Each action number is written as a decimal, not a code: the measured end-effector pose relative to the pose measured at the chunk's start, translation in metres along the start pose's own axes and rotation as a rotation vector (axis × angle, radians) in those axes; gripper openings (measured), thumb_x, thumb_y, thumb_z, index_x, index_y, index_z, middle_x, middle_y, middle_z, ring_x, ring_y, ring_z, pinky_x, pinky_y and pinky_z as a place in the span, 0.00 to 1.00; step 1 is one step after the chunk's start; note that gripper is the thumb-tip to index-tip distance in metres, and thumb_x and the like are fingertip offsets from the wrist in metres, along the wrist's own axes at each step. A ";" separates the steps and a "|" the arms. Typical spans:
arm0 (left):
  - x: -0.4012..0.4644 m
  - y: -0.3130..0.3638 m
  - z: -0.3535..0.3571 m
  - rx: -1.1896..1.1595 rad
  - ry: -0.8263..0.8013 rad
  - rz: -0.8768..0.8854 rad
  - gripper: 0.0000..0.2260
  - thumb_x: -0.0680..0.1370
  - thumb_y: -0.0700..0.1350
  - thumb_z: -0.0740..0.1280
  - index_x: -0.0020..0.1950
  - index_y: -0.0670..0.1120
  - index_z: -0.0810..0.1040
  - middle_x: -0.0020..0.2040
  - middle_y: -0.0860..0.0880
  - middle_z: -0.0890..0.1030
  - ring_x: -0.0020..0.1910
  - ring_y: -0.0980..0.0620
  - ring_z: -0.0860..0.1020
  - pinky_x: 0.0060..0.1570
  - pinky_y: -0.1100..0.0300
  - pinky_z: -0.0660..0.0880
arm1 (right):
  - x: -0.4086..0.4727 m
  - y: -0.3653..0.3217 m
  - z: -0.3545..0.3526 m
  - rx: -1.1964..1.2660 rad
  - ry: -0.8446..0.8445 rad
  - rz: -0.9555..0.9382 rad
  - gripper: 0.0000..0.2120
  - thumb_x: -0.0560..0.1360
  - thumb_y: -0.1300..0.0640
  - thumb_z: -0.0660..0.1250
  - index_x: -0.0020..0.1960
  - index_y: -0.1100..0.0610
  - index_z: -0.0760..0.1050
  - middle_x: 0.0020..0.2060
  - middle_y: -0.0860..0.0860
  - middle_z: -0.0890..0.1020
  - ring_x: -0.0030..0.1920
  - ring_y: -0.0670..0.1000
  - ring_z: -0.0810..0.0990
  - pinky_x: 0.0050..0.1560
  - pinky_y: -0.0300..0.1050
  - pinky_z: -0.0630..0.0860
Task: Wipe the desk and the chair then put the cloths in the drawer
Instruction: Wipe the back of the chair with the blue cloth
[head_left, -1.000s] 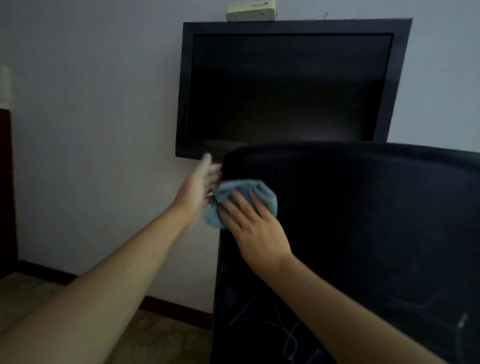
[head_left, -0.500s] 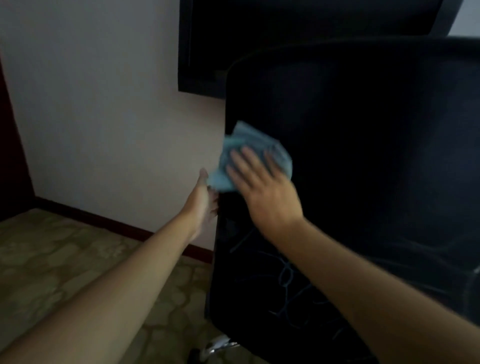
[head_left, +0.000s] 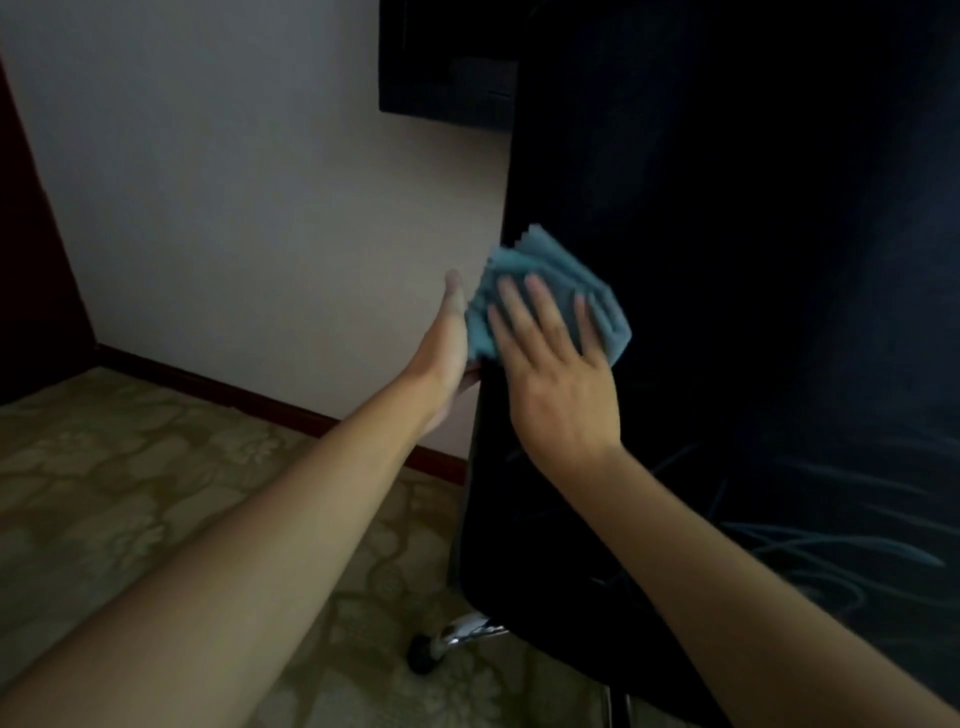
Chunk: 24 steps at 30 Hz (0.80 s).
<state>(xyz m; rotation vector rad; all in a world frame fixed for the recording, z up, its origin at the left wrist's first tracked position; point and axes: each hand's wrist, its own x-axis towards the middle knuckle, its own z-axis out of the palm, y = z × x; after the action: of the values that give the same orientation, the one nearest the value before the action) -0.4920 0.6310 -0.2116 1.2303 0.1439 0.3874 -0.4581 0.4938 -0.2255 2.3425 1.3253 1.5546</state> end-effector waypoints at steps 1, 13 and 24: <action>0.000 -0.002 -0.001 -0.012 -0.025 -0.012 0.35 0.79 0.70 0.43 0.67 0.50 0.76 0.60 0.46 0.83 0.58 0.50 0.81 0.58 0.54 0.76 | -0.023 -0.009 0.006 0.004 -0.058 -0.045 0.28 0.77 0.56 0.52 0.76 0.58 0.62 0.77 0.54 0.60 0.78 0.55 0.51 0.78 0.58 0.41; -0.024 -0.078 -0.022 0.008 0.028 -0.153 0.33 0.80 0.68 0.39 0.75 0.53 0.66 0.66 0.55 0.74 0.64 0.52 0.73 0.66 0.52 0.64 | 0.000 0.035 -0.013 -0.038 0.086 -0.006 0.26 0.79 0.55 0.53 0.76 0.57 0.63 0.77 0.54 0.62 0.78 0.54 0.54 0.77 0.58 0.42; -0.022 -0.088 -0.028 -0.015 0.058 -0.180 0.33 0.80 0.67 0.42 0.75 0.50 0.67 0.70 0.49 0.74 0.58 0.54 0.76 0.59 0.55 0.66 | -0.069 0.006 -0.004 -0.092 -0.211 -0.241 0.30 0.74 0.55 0.65 0.75 0.56 0.64 0.75 0.53 0.65 0.77 0.54 0.59 0.76 0.55 0.44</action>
<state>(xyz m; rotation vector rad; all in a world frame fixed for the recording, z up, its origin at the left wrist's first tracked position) -0.5025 0.6236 -0.3054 1.1812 0.2986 0.2665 -0.4669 0.4433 -0.2719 2.1293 1.3922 1.2362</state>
